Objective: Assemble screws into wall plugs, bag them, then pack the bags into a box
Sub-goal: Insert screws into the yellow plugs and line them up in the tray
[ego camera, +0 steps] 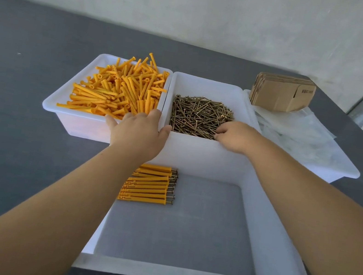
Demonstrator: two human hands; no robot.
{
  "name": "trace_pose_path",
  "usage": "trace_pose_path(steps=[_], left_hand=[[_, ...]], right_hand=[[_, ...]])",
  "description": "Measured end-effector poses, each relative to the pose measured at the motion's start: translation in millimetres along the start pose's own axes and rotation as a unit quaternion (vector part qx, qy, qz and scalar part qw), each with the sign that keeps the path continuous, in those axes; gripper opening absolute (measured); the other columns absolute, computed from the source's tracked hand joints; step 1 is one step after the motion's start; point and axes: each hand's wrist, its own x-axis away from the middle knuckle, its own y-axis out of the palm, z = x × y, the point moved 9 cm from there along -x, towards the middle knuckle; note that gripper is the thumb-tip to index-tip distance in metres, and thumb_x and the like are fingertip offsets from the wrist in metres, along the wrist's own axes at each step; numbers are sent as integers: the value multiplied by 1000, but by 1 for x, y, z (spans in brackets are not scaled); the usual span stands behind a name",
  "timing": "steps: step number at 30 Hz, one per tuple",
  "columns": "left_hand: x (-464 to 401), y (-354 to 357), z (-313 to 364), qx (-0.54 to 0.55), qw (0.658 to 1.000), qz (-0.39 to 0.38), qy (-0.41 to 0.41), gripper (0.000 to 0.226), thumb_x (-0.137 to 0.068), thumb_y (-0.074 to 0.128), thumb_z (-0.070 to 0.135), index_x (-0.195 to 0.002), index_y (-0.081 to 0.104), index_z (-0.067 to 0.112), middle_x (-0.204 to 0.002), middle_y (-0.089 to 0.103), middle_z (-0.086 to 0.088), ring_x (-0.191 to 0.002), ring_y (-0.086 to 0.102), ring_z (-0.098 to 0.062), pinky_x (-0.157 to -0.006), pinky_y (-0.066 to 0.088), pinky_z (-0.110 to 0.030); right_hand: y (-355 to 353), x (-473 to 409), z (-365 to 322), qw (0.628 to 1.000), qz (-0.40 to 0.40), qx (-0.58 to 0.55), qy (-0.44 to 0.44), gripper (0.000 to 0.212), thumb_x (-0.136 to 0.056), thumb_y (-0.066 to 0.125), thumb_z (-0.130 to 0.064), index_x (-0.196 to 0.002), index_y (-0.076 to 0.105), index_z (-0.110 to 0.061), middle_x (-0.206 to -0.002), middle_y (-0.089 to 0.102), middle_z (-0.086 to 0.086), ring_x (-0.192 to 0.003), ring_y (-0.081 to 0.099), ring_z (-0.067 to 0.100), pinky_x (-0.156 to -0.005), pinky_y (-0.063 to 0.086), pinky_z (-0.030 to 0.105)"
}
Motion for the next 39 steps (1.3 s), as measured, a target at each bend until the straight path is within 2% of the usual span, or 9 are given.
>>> trace_pose_path(steps=[8, 11, 14, 21, 24, 26, 30, 34, 39], left_hand=[[-1, -14, 0, 68, 995, 66, 7, 23, -104, 37, 31, -99, 51, 14, -96, 54, -7, -98, 56, -32, -112, 27, -61], [4, -37, -1, 145, 971, 187, 38, 23, -98, 48, 8, -112, 65, 1, -110, 62, -15, -100, 58, -32, -91, 49, -41], [21, -66, 6, 180, 929, 309, 100, 26, -92, 56, -3, -112, 71, 2, -109, 69, -12, -97, 64, -26, -74, 44, -24], [50, -92, 19, 181, 859, 439, 190, 12, -92, 62, 4, -95, 74, 2, -92, 71, -11, -86, 64, -31, -69, 44, -28], [60, -97, 24, 210, 829, 467, 228, 14, -93, 58, -1, -94, 72, -1, -94, 68, -15, -83, 61, -26, -65, 46, -30], [60, -95, 29, 225, 830, 445, 248, 15, -94, 57, 0, -95, 71, -1, -95, 66, -14, -81, 58, -21, -65, 44, -26], [48, -71, 48, 254, 866, 300, 308, 12, -93, 59, 1, -97, 71, 2, -90, 65, -8, -75, 51, -12, -64, 43, -25], [33, -22, 56, 303, 915, 74, 256, 21, -88, 67, 6, -107, 67, 16, -82, 68, 4, -66, 61, -13, -66, 53, -32], [27, -10, 52, 374, 901, 18, 221, 19, -86, 74, 9, -101, 65, 19, -77, 72, 6, -61, 68, -5, -63, 55, -21]], right_hand=[[0, -9, 1, 998, -30, -45, 34, 32, -93, 58, -14, -123, 67, -7, -127, 64, 12, -119, 59, 30, -102, 48, 38], [-7, -12, 2, 997, 39, -51, 33, 27, -92, 54, -8, -112, 72, -7, -118, 68, 10, -109, 63, 28, -97, 52, 39], [-12, -10, 3, 994, 84, -65, 30, 24, -88, 57, -4, -105, 73, -9, -108, 71, 8, -100, 65, 27, -92, 55, 39], [-20, -3, 1, 993, 110, -32, 28, 12, -89, 53, -3, -85, 65, -5, -84, 64, 8, -85, 60, 29, -71, 49, 32], [-32, 8, 6, 982, 151, -114, 29, 23, -86, 52, 2, -98, 72, 2, -100, 71, 20, -82, 63, 28, -72, 53, 35], [-31, 22, 3, 948, 139, -287, 11, 15, -86, 54, 2, -92, 67, 4, -93, 71, 23, -67, 61, 19, -66, 53, 35], [-13, 53, -13, 778, 27, -627, -14, 25, -88, 56, 0, -106, 47, -15, -79, 76, 7, -67, 73, 17, -56, 54, 27], [2, 68, -14, 769, 38, -638, -18, 78, -85, 64, 0, -147, 24, -25, -83, 77, 8, -78, 76, 20, -57, 55, 28], [7, 73, -15, 776, 89, -622, -58, 55, -89, 65, -2, -134, 41, -25, -85, 77, 5, -80, 75, 18, -62, 56, 30]])
